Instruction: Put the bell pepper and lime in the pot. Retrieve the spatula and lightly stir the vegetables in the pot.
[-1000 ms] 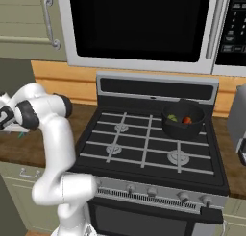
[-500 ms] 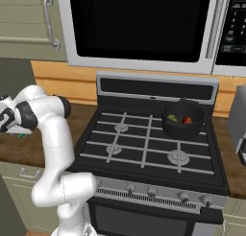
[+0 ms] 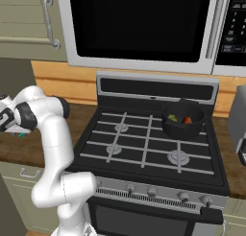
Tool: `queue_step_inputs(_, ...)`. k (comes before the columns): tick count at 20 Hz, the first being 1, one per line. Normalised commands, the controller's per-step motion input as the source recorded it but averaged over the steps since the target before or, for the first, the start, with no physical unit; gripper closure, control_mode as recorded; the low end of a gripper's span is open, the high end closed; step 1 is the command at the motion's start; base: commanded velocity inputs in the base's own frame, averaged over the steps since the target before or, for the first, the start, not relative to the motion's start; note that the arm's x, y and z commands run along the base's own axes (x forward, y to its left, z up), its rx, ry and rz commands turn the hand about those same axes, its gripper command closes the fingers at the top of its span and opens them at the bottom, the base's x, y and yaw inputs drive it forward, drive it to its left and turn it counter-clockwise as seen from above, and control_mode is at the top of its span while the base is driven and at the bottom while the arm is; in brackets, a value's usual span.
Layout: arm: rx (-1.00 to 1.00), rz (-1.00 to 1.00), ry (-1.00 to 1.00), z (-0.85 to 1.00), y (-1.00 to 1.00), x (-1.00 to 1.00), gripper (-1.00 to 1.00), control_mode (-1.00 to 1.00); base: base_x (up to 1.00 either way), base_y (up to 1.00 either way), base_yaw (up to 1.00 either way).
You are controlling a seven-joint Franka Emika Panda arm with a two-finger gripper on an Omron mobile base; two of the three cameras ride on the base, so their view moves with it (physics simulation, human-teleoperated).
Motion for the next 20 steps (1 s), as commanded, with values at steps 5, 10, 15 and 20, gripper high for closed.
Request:
queue_step_inputs(5, 0.00, 0.02, -0.01, -0.90, -0.35, -0.07, 1.00, -1.00, 0.00, 0.00, 0.00)
queue_step_inputs(10, 0.06, 0.01, -0.09, -0.78, -0.72, -0.30, 1.00, -1.00, 0.00, 0.00, 0.00)
queue_step_inputs(15, 0.05, 0.00, -0.05, -0.67, -0.73, -0.21, 1.00, -1.00, 0.00, 0.00, 0.00)
queue_step_inputs(20, 0.06, -0.04, -0.01, 0.03, -0.60, -0.50, 1.00, -1.00, 0.00, 0.00, 0.00)
